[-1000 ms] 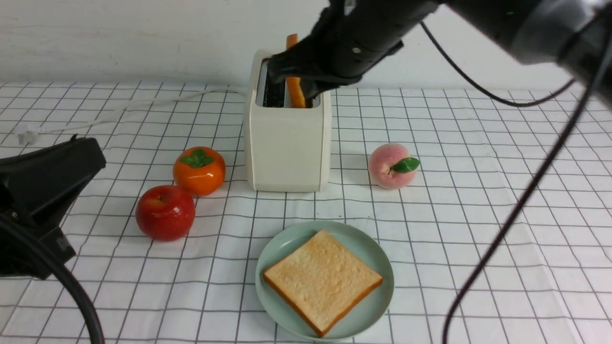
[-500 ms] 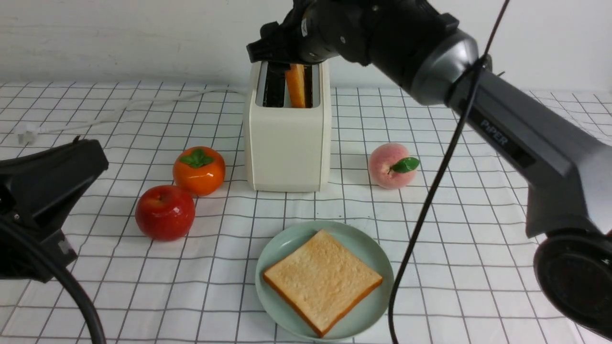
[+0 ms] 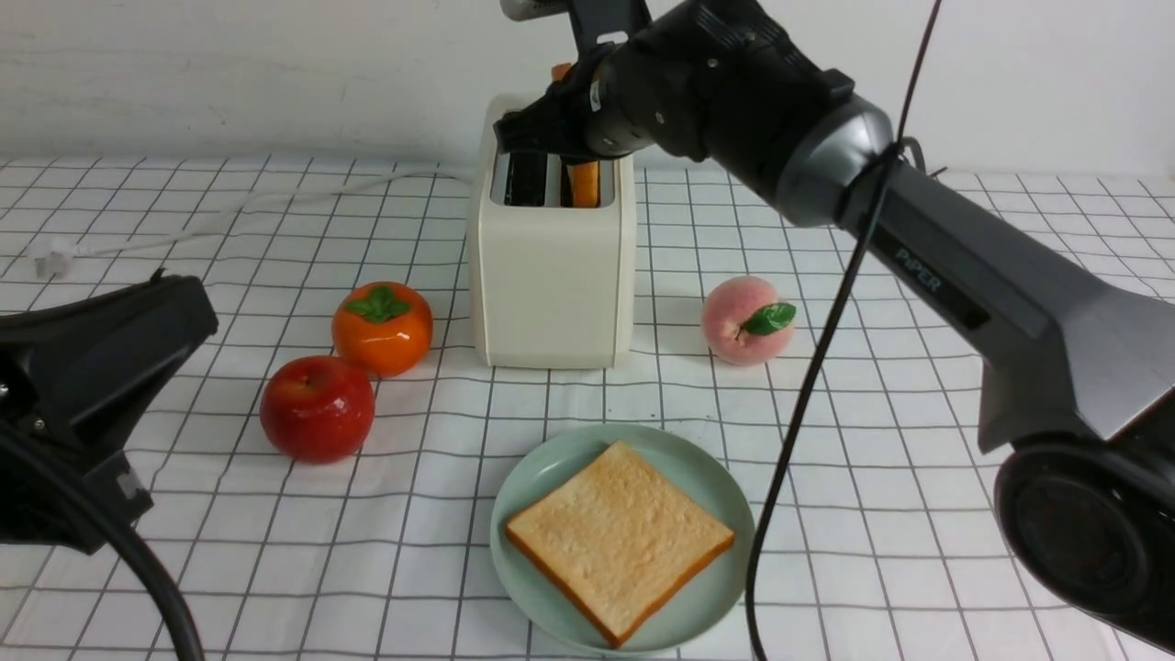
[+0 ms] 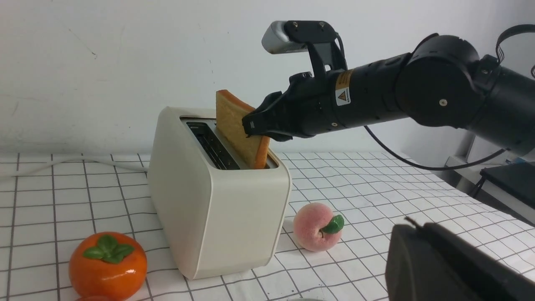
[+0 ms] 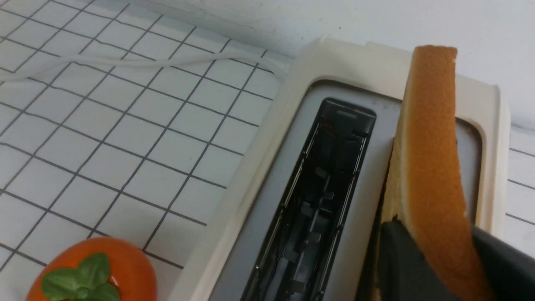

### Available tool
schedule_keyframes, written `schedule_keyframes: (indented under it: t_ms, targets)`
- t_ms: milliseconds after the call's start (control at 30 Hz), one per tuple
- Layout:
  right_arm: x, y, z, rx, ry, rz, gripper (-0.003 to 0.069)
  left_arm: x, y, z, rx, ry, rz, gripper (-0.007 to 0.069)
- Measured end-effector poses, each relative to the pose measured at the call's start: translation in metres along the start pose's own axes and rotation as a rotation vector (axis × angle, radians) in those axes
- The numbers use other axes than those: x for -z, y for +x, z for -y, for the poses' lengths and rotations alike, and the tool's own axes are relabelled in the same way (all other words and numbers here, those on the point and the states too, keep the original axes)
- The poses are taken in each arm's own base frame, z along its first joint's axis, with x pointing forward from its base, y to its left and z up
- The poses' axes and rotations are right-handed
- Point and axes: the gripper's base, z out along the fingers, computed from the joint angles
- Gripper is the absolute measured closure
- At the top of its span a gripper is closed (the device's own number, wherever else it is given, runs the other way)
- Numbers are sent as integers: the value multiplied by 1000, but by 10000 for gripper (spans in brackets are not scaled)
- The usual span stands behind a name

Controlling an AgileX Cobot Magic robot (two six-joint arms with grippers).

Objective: Take toasted bread from bread machine on white checkered table place on plate.
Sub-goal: 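Grasp the toast slice in the toaster and pull it up out of the slot with the right gripper, then place the held slice of bread on top of the slice on the plate with the right gripper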

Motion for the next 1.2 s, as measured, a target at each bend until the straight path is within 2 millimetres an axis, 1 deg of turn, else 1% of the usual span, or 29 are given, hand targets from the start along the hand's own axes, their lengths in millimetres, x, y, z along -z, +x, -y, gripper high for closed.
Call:
schedule_keyframes:
  t_ms: [167,200,233,300,333,367,433,467,533,567,600,633,667,700,767,800,867,900,933,967,1000,1033,1067,1133,1200]
  targets:
    - [8,-6,1,-2,-1,16,540,0,0,0,0,0,0,627]
    - [16,-14,1,-6,-4,33,540,0,0,0,0,-1,1,627]
    - [20,-16,1,-7,-5,39,540,0,0,0,0,-2,1,627]
    - [48,-36,3,-32,-26,80,540,0,0,-1,0,-7,4,627]
    - [69,-47,3,-46,-46,85,540,0,0,-1,0,-7,4,627]
    - [84,-54,4,-46,-56,85,540,0,0,-1,0,-7,5,627]
    - [125,-68,7,-12,-79,67,540,0,0,0,0,-3,2,627]
    - [133,-71,8,-11,-85,70,540,0,0,0,0,-3,2,627]
    - [179,-77,15,69,-88,-7,540,0,1,1,0,10,-7,627]
    - [198,-77,19,117,-85,-52,540,0,1,1,0,14,-9,627]
    - [201,-77,20,123,-84,-58,540,0,1,1,0,15,-10,627]
    - [219,-78,26,154,-80,-84,540,0,1,2,0,20,-13,631]
    - [227,-79,30,163,-76,-89,540,0,1,2,0,22,-15,636]
    - [229,-79,31,164,-75,-84,540,0,2,2,0,25,-17,637]
    - [245,-76,41,168,-77,-104,540,0,3,4,0,44,-30,637]
    - [248,-77,42,166,-77,-98,540,0,3,4,0,47,-32,637]
    - [267,-64,54,152,-66,-145,540,0,4,6,-3,68,-46,637]
    - [265,-59,56,144,-62,-165,540,0,4,6,-3,68,-46,637]
    - [275,-48,64,124,-46,-200,540,0,5,7,-3,74,-50,637]
    - [292,-34,76,88,-23,-226,540,0,5,7,-3,76,-51,637]
    - [296,-15,84,58,-4,-284,540,0,5,7,-3,76,-52,637]
    - [298,-12,85,47,1,-291,540,0,5,7,-3,77,-52,637]
    - [308,8,94,-2,10,-328,540,0,5,7,-3,77,-52,637]
    - [304,44,98,-84,-17,-385,540,0,5,7,-4,77,-52,637]
    - [286,76,91,-175,-105,-421,540,0,5,7,-4,79,-54,637]
